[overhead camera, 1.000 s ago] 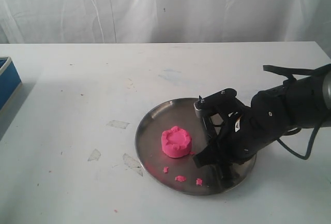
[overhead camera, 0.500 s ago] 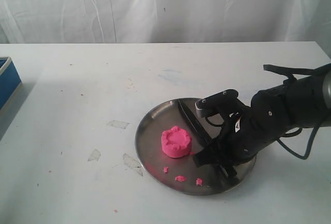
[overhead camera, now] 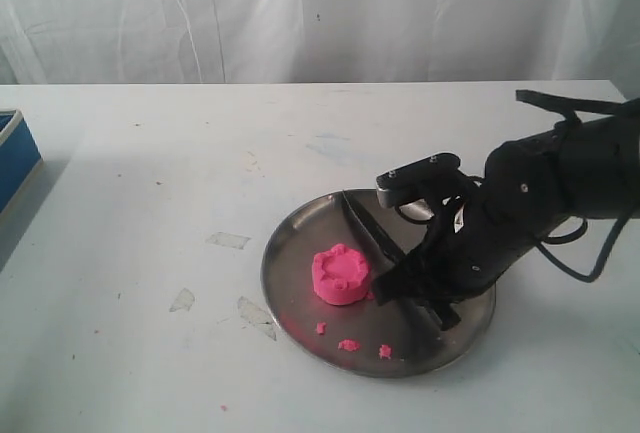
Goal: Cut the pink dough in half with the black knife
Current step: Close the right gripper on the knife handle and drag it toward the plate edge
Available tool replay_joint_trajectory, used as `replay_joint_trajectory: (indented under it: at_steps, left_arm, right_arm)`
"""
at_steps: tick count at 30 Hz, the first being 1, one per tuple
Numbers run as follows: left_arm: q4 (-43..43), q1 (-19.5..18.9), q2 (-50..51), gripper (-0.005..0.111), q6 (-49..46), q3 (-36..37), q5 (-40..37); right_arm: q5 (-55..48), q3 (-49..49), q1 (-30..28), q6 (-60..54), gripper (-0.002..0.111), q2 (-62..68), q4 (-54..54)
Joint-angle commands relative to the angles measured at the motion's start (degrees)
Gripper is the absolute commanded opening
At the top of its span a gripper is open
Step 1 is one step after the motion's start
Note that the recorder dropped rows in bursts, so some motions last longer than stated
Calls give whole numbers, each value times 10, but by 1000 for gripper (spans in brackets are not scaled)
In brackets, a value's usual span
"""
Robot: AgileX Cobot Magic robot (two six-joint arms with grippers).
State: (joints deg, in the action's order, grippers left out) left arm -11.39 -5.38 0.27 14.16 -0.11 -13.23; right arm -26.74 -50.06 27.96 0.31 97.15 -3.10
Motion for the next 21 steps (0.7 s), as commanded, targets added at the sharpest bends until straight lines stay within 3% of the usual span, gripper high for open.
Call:
replay_joint_trajectory:
  at_steps: [1,9,21]
  left_arm:
    - [3,1,-3,0,-2,1,4]
    - [3,1,-3,0,-2,1,4]
    - [3,1,-3,0,-2,1,4]
  right_arm:
    - [-50,-6,0,1,1,-41,0]
    - [-168,4,0,-21,1,-85,0]
    - [-173,57,0,-32,1,-78,-3]
